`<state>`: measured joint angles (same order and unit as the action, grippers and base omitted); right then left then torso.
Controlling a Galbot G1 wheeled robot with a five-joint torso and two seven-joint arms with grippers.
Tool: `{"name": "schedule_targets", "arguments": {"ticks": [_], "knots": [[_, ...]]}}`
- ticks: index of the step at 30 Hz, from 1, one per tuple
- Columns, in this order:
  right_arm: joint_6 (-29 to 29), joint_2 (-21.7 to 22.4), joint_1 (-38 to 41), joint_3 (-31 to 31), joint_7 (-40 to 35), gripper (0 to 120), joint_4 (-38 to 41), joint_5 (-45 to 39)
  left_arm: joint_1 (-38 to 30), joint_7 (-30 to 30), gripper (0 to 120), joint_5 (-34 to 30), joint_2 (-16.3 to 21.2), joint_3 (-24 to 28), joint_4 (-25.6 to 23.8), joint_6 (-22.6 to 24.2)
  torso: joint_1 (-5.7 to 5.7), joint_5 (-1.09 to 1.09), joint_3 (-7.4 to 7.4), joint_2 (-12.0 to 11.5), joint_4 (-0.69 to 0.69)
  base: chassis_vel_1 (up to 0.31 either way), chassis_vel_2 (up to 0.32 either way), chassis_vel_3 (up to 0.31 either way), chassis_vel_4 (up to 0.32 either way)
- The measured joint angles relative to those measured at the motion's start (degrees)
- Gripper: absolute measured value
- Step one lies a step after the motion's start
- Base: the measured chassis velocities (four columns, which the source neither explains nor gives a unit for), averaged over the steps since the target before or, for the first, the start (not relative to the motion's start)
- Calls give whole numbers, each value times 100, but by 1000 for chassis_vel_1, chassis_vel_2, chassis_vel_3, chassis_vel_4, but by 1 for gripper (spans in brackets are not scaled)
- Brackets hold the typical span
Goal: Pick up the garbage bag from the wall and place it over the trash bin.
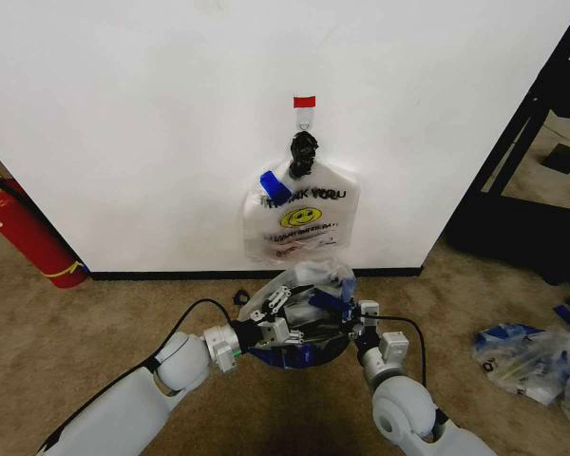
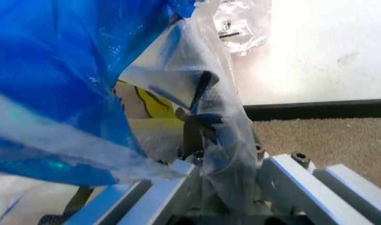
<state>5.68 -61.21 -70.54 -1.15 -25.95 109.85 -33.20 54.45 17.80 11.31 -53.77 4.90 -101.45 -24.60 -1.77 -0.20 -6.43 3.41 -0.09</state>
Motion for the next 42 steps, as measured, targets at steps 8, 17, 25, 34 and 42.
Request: {"name": "schedule_targets", "arguments": {"ticks": [8,17,25,34,42], "knots": [[-15,-14,49,9,17,0,-59,58,70,155,75,14,50,29,-248,97,0,0,0,0,1,0,0,0,0],[-48,-6,-66,47,58,0,45,110,-127,163,72,357,-31,8,27,105,0,-1,0,0,0,0,0,0,0],[-84,-13,-158,95,92,0,181,166,-196,193,65,676,-72,-27,273,4,0,-1,0,0,0,0,0,0,0],[-125,-38,-178,127,110,0,99,230,-149,103,34,451,-59,-16,120,20,0,-1,0,0,-1,0,0,0,0],[-129,-37,-126,129,113,0,18,232,-131,25,7,144,-32,68,67,79,0,-1,0,0,0,0,0,0,0]]}}
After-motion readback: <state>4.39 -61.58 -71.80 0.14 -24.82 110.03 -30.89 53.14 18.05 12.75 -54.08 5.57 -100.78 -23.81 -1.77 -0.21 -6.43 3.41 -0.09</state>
